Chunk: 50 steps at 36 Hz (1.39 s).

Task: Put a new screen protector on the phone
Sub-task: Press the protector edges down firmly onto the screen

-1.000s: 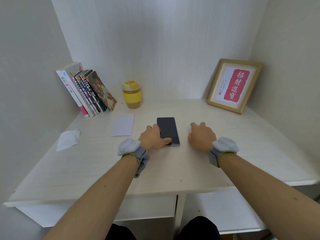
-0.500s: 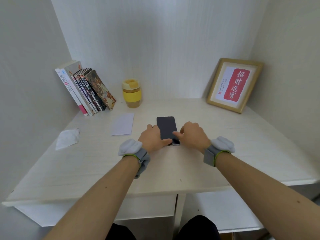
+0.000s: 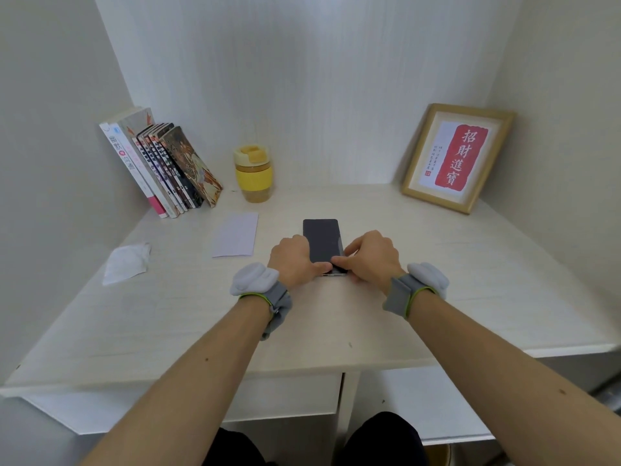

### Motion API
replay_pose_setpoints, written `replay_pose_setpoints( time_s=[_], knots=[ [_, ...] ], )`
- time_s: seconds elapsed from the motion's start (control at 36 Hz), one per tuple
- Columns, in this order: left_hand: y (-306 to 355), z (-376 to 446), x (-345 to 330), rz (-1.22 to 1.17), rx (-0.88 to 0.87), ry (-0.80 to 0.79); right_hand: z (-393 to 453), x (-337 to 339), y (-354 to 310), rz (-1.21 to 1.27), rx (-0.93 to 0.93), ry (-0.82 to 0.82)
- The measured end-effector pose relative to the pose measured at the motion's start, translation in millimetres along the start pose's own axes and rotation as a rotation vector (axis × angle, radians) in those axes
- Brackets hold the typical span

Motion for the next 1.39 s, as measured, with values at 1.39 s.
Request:
replay_pose_setpoints(
  time_s=[1.39],
  knots=[
    [-11.4,7.1,2.3,-0.235,0.226,-0.051,-2.7,13.8,5.8,0.211,-0.140,-0.124]
  ],
)
Point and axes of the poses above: each hand's wrist, its own z-axis towards the middle knuckle, its own x-axis out of the back of the hand, y = z × x, the point moved 1 cm from there along z, towards the middle knuckle, and after that the axes turned 10 degrees about z, right-handed, at the moved point
